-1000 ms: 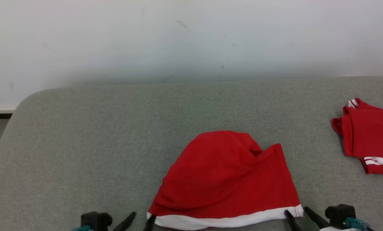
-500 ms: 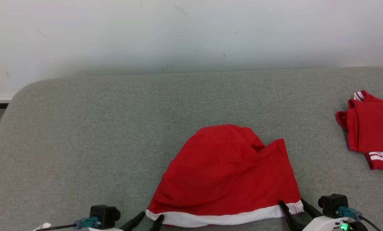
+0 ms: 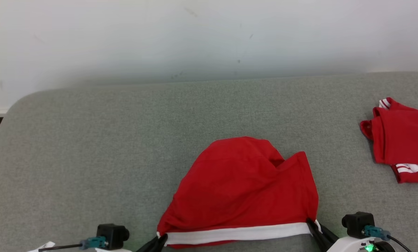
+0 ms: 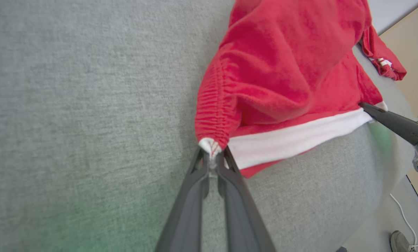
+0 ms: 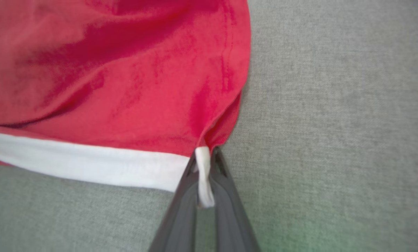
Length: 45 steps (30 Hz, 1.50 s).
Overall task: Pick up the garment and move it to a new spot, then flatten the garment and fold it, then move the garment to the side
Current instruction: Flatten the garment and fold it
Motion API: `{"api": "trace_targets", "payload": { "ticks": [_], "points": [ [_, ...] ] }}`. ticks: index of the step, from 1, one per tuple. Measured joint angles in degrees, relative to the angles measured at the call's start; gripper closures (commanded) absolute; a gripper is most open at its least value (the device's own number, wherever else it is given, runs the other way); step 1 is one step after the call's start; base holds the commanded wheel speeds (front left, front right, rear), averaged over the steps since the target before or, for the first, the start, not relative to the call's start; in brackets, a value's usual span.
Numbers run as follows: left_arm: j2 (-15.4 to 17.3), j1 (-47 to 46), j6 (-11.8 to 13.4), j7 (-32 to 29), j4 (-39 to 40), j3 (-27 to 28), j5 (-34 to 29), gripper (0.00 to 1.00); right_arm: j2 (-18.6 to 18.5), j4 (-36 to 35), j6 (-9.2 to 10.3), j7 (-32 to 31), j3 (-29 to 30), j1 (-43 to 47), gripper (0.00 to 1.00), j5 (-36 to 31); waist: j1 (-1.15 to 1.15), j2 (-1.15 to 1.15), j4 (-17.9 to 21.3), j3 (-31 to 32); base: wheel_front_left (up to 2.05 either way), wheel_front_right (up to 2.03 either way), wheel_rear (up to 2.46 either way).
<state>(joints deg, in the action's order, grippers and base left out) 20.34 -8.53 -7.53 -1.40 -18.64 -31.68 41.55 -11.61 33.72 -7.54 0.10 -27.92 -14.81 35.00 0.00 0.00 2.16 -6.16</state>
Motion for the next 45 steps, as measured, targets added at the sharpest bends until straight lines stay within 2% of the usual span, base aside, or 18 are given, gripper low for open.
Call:
{"api": "trace_targets", "payload": {
  "ticks": [9,15,19,27,35,45],
  "points": [
    [0.7,0.0,0.1,2.1,0.8,-0.3,0.4,1.0,-1.4,-1.7,0.0,2.0,0.2,1.3,1.0,1.6,0.0,0.0,0.0,2.5,0.0,0.0,0.0],
    [1.6,-1.3,0.5,3.0,4.0,0.5,0.4,1.0,-2.9,-7.8,0.0,1.1,0.2,1.1,1.0,5.6,0.0,0.0,0.1,3.4,0.0,0.0,0.0],
    [3.0,-5.4,0.4,1.6,6.0,0.7,0.4,1.0,-5.0,-10.6,0.0,-0.8,0.4,-2.9,1.0,6.2,0.0,0.0,0.3,2.6,0.0,0.0,0.0],
    [5.8,-21.7,0.1,-4.2,3.6,-1.4,1.4,1.0,-6.2,-11.9,0.0,-4.2,-0.4,-16.2,1.0,7.8,0.0,0.0,0.5,-1.9,0.0,0.0,0.0],
    [6.1,-42.5,0.0,-10.7,-5.5,-6.7,7.4,1.0,-6.7,-4.3,0.0,-5.8,-3.6,-34.7,1.0,9.8,0.0,0.0,0.8,-7.8,0.0,0.0,0.0],
    [5.1,-65.3,0.0,-14.3,-16.5,-12.0,12.0,1.0,-7.5,7.3,-0.01,-1.0,-6.1,-57.2,1.0,8.3,0.01,0.0,1.9,-13.9,0.0,0.0,0.0]
  ]
}}
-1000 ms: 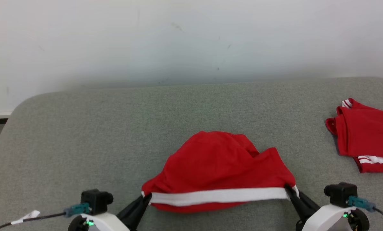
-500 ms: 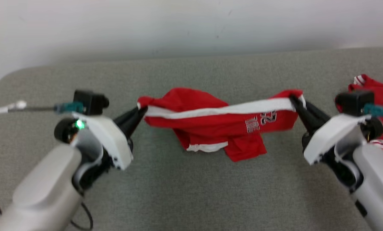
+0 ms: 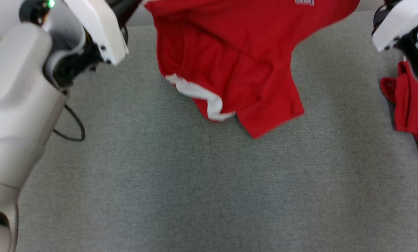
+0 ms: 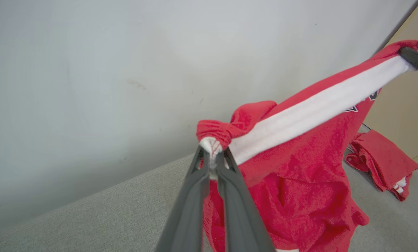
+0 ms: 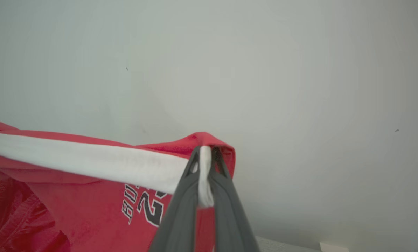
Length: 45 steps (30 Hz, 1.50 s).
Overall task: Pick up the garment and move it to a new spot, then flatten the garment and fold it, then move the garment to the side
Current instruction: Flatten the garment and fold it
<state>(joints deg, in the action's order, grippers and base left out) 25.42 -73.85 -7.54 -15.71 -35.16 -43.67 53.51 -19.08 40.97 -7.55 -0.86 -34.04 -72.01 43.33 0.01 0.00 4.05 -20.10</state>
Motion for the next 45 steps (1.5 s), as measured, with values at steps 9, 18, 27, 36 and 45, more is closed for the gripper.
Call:
{"api": "trace_targets", "payload": {
  "ticks": [9,18,27,36,45],
  "points": [
    [-3.6,-13.8,0.0,-0.9,-10.7,2.1,6.0,1.0,0.3,8.0,-0.07,5.0,-0.6,-15.3,1.0,-1.5,0.0,0.0,0.9,-2.3,0.0,0.0,0.0],
    [-5.6,-22.3,-0.1,5.6,-16.8,3.5,8.3,1.0,1.6,11.5,-0.08,9.3,-1.2,-25.3,1.0,-0.7,0.0,0.0,1.3,-5.3,0.0,0.0,0.0],
    [-3.8,-14.9,0.0,2.6,-15.1,-1.3,12.9,1.0,0.8,8.7,-0.05,7.9,-9.1,-16.5,1.0,4.0,0.0,0.0,1.6,-6.8,0.0,0.0,0.0],
    [0.5,-1.5,0.0,-5.9,-10.2,-3.3,22.7,1.0,-3.6,0.0,-0.05,4.4,-17.3,-3.2,1.0,11.8,-0.01,0.0,2.1,-1.9,0.0,0.0,0.0],
    [2.7,12.4,0.6,-16.7,-4.9,-7.4,27.3,1.0,-13.6,-11.7,-0.05,-8.5,-23.4,10.6,1.0,21.4,-0.02,-0.01,1.5,7.0,0.0,0.0,0.0]
  ]
}}
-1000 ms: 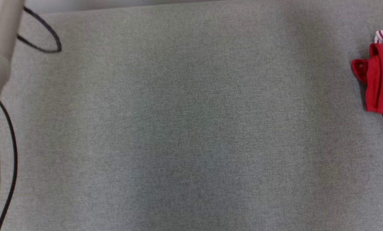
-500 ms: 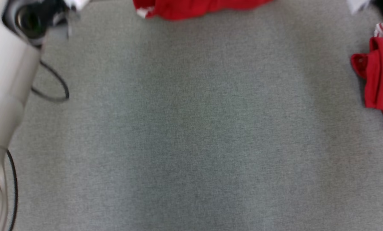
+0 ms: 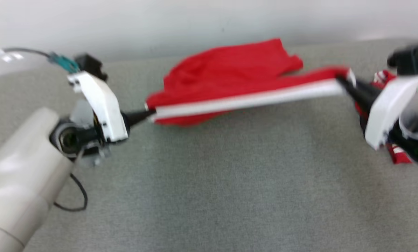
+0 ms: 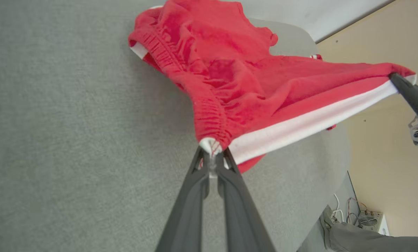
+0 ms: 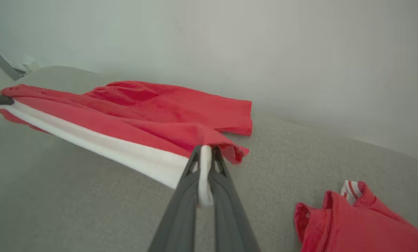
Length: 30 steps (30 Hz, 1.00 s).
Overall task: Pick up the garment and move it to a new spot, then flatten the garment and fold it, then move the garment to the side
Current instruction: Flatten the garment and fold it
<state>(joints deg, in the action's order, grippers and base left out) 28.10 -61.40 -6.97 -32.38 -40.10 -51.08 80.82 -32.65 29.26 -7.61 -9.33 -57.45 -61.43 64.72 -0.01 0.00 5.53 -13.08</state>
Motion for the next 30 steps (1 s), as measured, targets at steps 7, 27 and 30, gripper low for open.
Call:
{"api": "trace_targets", "payload": {
  "ticks": [7,27,30],
  "points": [
    [3.8,10.1,4.1,-6.3,10.8,-2.8,3.2,1.0,-7.0,-8.9,0.0,-9.5,-3.3,9.8,1.0,5.8,0.0,0.0,-0.3,6.5,0.0,0.0,0.0],
    [19.8,26.3,18.3,-21.8,48.1,-6.0,14.9,1.0,-25.8,-32.3,0.0,-29.2,0.9,25.5,1.0,19.7,-0.01,0.01,-2.7,10.2,0.0,0.0,0.0],
    [19.7,23.0,19.5,-24.4,47.1,-4.9,16.4,1.0,-25.0,-31.1,-0.01,-32.7,2.5,22.2,1.0,19.9,0.0,0.0,-3.3,8.6,0.0,0.0,0.0]
  ]
}}
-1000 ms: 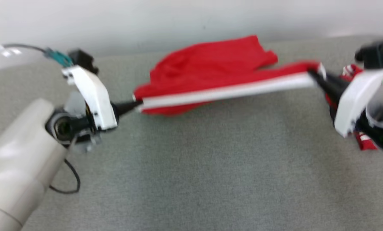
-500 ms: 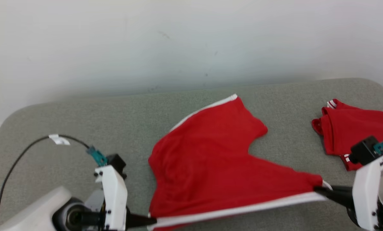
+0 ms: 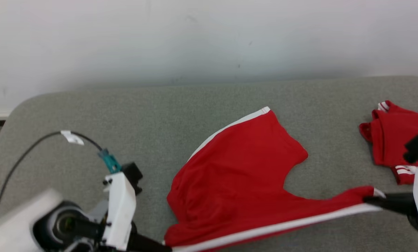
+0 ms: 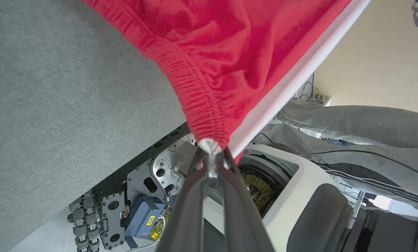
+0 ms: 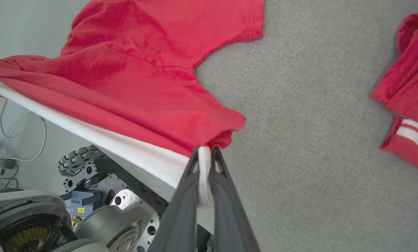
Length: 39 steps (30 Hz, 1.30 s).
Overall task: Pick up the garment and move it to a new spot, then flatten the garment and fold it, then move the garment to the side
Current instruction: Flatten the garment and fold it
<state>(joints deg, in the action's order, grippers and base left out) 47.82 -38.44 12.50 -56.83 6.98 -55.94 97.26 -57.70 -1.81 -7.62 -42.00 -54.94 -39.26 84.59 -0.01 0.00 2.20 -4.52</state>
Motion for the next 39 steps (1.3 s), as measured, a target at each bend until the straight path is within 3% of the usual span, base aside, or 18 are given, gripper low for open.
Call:
{"api": "trace_targets", "payload": {
  "ticks": [7,18,25,37,39],
  "points": [
    [-2.0,-8.0,1.5,-5.4,-5.6,1.8,0.8,1.0,7.7,10.0,-0.01,-9.4,2.9,-11.5,1.0,-0.6,0.01,0.0,-0.9,-5.6,0.0,0.0,0.0],
    [-2.7,-16.9,2.2,-9.2,-12.1,4.7,1.1,1.0,22.8,28.5,-0.01,-18.3,5.8,-28.0,1.0,-8.1,0.02,0.0,-2.1,-15.2,0.0,0.0,0.0],
    [-4.8,-21.3,1.9,-9.7,-14.2,5.4,0.2,1.0,28.5,37.6,0.0,-21.0,8.7,-35.6,1.0,-12.9,0.02,0.0,-3.7,-19.5,0.0,0.0,0.0],
    [-8.0,-26.9,2.7,-11.2,-17.4,6.1,-0.5,1.0,34.3,47.5,0.0,-19.8,12.3,-42.4,1.0,-20.3,0.03,0.0,-6.8,-24.8,0.0,0.0,0.0],
    [-8.6,-27.1,2.6,-11.1,-17.9,6.2,-0.6,0.74,34.8,48.3,0.0,-19.4,12.6,-42.6,0.79,-21.1,0.03,0.0,-6.8,-25.0,0.0,0.0,0.0]
  ]
}}
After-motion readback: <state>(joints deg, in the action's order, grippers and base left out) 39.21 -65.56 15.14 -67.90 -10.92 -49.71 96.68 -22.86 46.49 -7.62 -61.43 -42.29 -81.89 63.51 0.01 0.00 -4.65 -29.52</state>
